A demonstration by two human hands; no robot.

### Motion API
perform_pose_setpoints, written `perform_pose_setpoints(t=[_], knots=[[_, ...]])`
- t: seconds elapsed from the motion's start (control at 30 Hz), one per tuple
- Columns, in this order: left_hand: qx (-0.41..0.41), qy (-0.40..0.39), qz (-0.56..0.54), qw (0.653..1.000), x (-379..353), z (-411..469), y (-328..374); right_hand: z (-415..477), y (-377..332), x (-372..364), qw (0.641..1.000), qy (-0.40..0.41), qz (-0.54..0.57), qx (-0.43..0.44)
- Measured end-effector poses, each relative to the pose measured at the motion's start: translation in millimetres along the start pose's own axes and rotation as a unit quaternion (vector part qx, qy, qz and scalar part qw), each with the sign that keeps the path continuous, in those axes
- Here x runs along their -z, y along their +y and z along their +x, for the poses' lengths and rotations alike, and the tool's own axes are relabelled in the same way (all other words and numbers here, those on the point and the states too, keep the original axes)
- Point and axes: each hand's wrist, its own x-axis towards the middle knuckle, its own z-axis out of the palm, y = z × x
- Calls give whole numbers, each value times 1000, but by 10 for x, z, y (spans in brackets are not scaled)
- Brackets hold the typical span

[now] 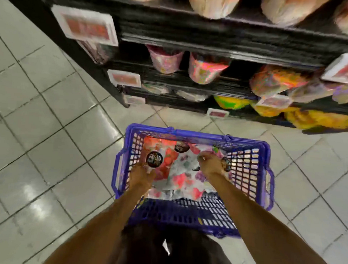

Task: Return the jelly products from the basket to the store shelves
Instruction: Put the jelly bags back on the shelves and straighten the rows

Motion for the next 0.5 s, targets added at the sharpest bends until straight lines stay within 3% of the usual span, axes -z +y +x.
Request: perform_pose_setpoints(t=[0.13,0.23,0.3,0.37,0.5], knots=[[2,68,134,989,-409,229,-85,412,60,-252,999,-26,-38,6],[17,112,199,973,-583,227,-72,535,144,-348,986,-62,-154,36],[48,76,116,989,-555,207,-20,536,147,-359,983,-77,-163,17],[53,45,-13,997,-481,206,5,464,115,-305,991,-99,-82,-44],[86,-7,-132,987,-241,30,12,205,183,-86,980,-154,39,-123]])
